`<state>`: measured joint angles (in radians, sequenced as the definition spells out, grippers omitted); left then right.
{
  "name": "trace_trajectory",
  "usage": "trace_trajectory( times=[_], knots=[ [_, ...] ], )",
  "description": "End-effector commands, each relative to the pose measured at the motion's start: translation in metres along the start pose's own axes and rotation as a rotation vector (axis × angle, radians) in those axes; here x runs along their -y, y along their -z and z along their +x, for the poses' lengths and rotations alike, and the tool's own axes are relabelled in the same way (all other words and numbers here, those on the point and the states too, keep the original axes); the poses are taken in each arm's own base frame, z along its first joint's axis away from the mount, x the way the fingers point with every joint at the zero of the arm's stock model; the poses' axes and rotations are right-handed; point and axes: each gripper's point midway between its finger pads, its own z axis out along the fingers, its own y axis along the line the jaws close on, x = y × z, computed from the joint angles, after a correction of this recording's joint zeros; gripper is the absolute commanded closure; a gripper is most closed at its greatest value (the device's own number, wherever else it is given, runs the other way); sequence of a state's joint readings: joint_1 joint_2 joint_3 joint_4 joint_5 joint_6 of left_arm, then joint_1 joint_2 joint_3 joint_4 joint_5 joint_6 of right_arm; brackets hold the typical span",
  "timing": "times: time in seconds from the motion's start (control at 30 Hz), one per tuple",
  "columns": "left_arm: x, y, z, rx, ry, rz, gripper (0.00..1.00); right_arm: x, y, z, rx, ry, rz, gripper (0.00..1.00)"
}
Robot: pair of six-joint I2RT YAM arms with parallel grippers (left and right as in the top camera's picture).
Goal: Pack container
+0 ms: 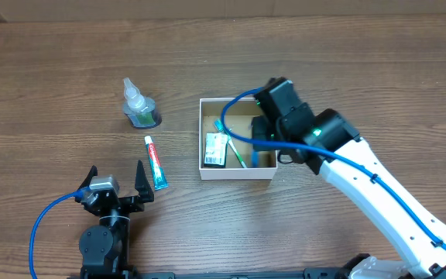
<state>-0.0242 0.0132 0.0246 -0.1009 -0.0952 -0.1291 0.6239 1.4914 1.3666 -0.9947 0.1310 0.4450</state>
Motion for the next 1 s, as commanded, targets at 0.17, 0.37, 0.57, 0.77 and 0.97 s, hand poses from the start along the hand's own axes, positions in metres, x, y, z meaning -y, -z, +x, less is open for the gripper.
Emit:
trace_trajectory(
  times=[0.17,0.37,0.57,0.77,0.97],
  knots=[
    [-0.003,0.0,-0.001,0.01,0.01,-0.012,0.0,0.001,-0.019,0.006,0.035,0.013,0.007,0.57],
    [-0.003,0.0,-0.001,0.01,0.01,-0.012,0.0,0.049,0.017,-0.008,0.117,-0.067,0.12,0.0],
    [-0.003,0.0,-0.001,0.01,0.01,-0.012,0.0,0.153,0.058,0.002,0.109,-0.289,0.32,0.0],
    [-0.003,0.0,-0.001,0.01,0.01,-0.012,0.0,0.228,0.074,0.017,0.081,-0.499,0.47,0.0],
    [-0.003,0.0,-0.001,0.01,0.01,-0.012,0.0,0.232,0.075,0.018,0.081,-0.515,0.476,0.0]
  ],
)
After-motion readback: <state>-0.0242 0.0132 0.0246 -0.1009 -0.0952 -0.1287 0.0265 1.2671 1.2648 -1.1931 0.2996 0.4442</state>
